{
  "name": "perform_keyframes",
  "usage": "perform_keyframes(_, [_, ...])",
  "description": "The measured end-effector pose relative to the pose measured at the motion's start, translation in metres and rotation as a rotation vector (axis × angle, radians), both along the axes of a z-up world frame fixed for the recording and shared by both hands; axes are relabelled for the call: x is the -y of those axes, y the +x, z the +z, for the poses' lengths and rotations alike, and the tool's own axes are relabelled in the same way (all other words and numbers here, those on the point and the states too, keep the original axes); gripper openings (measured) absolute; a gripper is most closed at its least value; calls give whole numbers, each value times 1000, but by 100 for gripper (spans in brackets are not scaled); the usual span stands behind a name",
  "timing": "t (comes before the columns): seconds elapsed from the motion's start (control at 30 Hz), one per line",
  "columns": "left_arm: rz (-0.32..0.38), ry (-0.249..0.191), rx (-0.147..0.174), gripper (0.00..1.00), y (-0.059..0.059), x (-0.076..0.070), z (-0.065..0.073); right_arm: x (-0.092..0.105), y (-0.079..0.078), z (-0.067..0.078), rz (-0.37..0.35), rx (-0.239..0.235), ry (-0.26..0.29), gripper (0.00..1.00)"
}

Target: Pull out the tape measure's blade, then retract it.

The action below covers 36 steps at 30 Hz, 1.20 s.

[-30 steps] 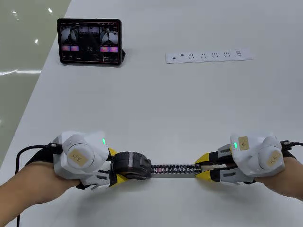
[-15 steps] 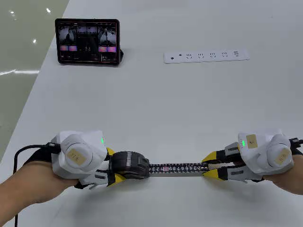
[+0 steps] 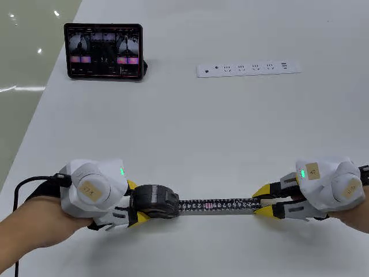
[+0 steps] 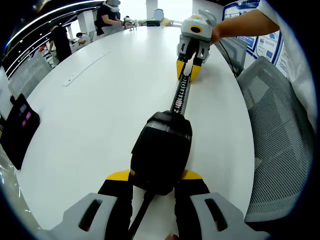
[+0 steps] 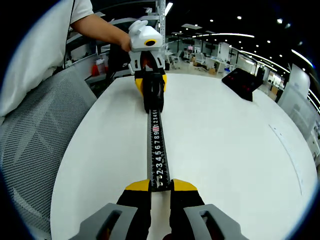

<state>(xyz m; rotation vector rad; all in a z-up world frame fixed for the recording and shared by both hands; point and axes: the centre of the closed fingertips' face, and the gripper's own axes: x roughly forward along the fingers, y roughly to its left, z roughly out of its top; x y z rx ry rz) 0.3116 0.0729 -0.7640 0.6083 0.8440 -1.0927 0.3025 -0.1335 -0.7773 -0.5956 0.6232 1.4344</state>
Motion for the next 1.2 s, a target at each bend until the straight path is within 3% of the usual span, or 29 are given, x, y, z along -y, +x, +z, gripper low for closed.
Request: perform_keyframes(1.2, [1, 2, -1, 27, 0, 0, 0, 41, 0, -2, -33, -11, -47, 9])
